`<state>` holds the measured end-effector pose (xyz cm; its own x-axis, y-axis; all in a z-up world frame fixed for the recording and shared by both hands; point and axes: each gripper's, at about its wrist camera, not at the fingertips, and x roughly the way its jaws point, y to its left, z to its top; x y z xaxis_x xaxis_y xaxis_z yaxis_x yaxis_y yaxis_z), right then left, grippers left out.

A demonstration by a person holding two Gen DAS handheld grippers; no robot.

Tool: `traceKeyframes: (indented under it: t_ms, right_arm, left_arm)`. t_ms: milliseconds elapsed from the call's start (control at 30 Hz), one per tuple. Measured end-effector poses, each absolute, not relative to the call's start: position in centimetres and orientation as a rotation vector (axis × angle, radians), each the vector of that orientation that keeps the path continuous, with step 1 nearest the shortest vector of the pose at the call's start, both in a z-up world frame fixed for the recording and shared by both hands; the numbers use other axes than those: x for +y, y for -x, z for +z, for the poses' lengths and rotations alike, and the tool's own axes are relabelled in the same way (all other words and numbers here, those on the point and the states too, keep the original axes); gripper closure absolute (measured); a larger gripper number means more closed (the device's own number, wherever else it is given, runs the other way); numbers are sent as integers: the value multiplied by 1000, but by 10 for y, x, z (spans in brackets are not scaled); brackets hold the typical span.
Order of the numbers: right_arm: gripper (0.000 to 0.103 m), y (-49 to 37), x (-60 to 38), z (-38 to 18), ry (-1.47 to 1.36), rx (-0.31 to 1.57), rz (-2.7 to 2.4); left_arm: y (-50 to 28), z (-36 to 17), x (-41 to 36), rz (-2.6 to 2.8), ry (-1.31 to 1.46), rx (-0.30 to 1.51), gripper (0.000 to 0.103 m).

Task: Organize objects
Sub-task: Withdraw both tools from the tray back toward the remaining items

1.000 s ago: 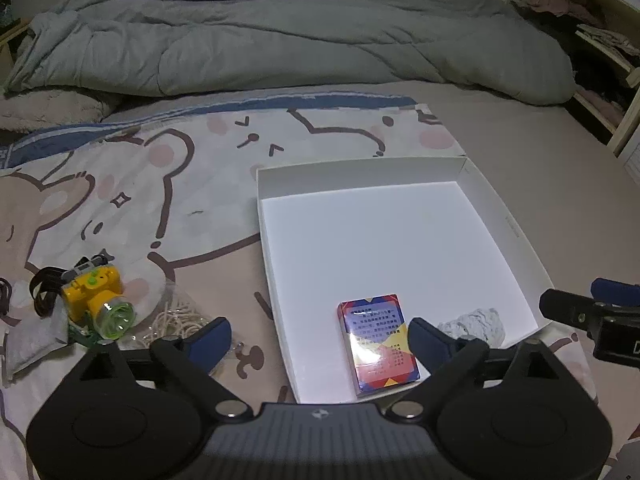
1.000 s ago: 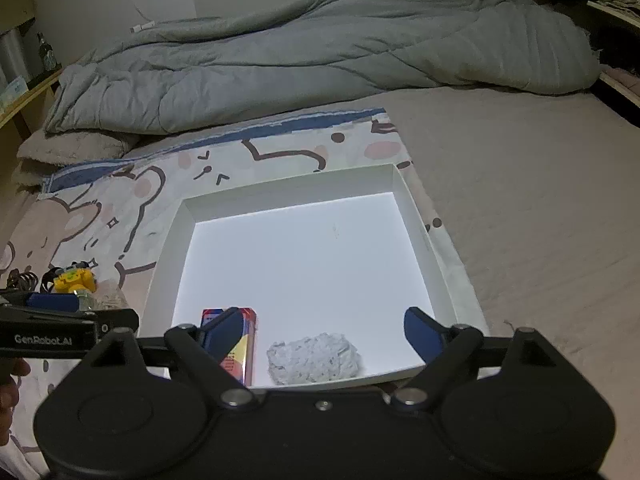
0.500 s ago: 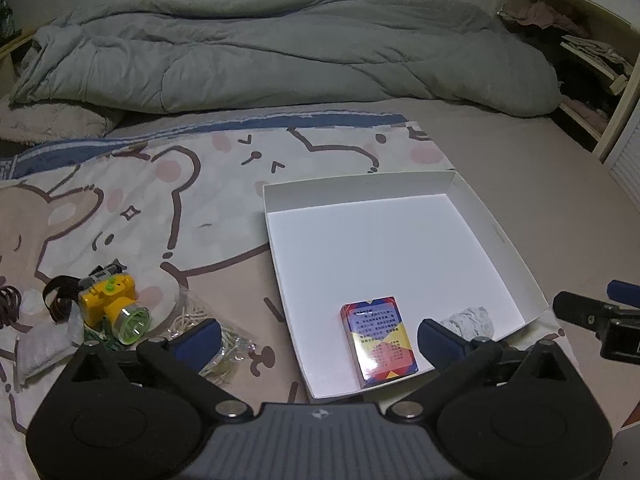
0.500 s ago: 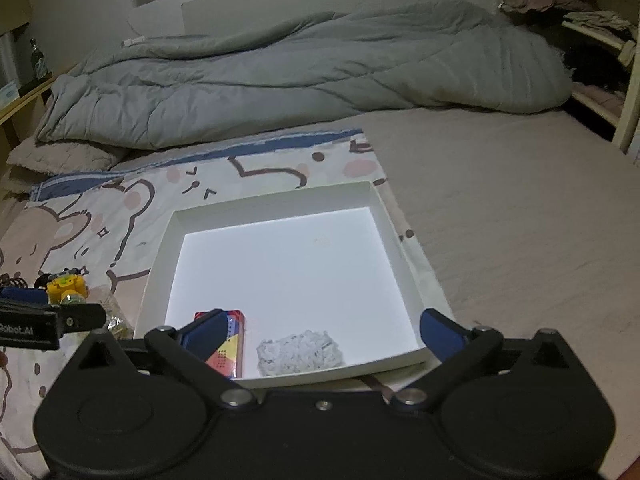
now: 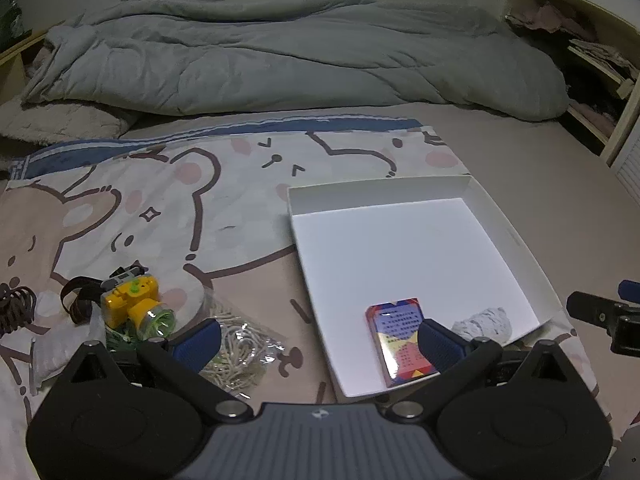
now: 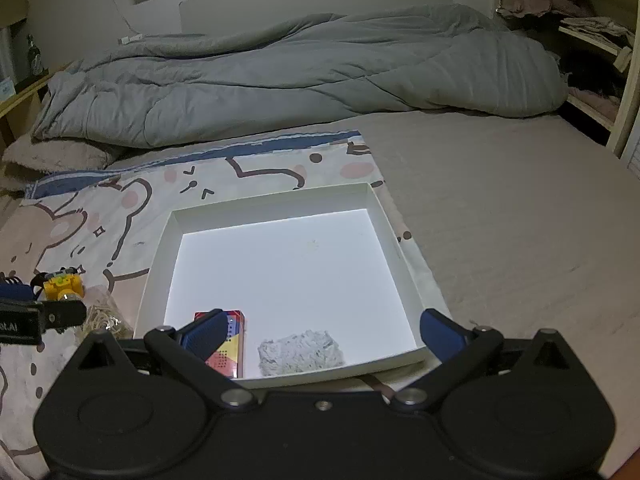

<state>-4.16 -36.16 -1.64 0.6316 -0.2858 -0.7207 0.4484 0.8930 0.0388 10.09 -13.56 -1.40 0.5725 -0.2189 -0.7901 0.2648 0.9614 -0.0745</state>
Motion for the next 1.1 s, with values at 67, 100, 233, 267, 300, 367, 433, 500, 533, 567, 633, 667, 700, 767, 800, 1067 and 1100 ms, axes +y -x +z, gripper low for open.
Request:
traceKeyframes:
  t_ms: [67,100,233,267,300,367,433,500,533,567,633,667,700,767,800,1067,1100]
  right_arm:
    - [0,38,-360,-18,-223,786,-424]
    - [0,35,-358,-18,-223,789,-422]
    - [0,21,-349,-21,-216,805,-404]
    - [0,17,-345,-22,-212,808,-396]
    - [0,13,-342,-22,-208,810,-391]
    - [0,4,-333,-22,-200,815,-373]
    - [0,-4,-325,-23,-189,820,-353]
    - [0,-11,-315,-24,-180,823,-333]
    - [0,-15,-311,-24,-177,823,-325]
    - [0,-20,-306,-25,-173,825,-313]
    - [0,-28,-296,-27,-167,829,-291]
    - [0,-33,-291,-28,-166,831,-280]
    - [0,-37,-286,-28,-164,833,-272]
    - [0,-46,-276,-30,-155,836,-252]
    - [0,-50,-270,-30,-149,838,-241]
    - [0,-82,-232,-35,-112,853,-171]
    - [0,-85,-228,-35,-107,854,-163]
  left_arm:
    - [-103,-16,-130,-278,-44,922,0]
    - [-104,-16,-128,-275,-45,923,0]
    - [-107,-17,-116,-267,-51,917,0]
    - [-108,-17,-112,-265,-49,920,0]
    - [-109,-18,-108,-261,-46,923,0]
    - [-111,-19,-99,-251,-41,929,0]
    - [-113,-19,-89,-239,-33,933,0]
    - [-115,-18,-79,-227,-25,931,0]
    - [-116,-17,-74,-222,-23,930,0]
    - [-117,-17,-68,-218,-20,927,0]
    - [-117,-15,-57,-206,-15,921,0]
    - [-117,-15,-50,-200,-13,919,0]
    - [-117,-14,-43,-191,-10,916,0]
    - [-118,-14,-31,-176,-4,915,0]
    - [-118,-14,-25,-167,2,915,0]
    - [-122,-15,26,-90,37,911,0]
    - [-122,-15,31,-85,38,910,0]
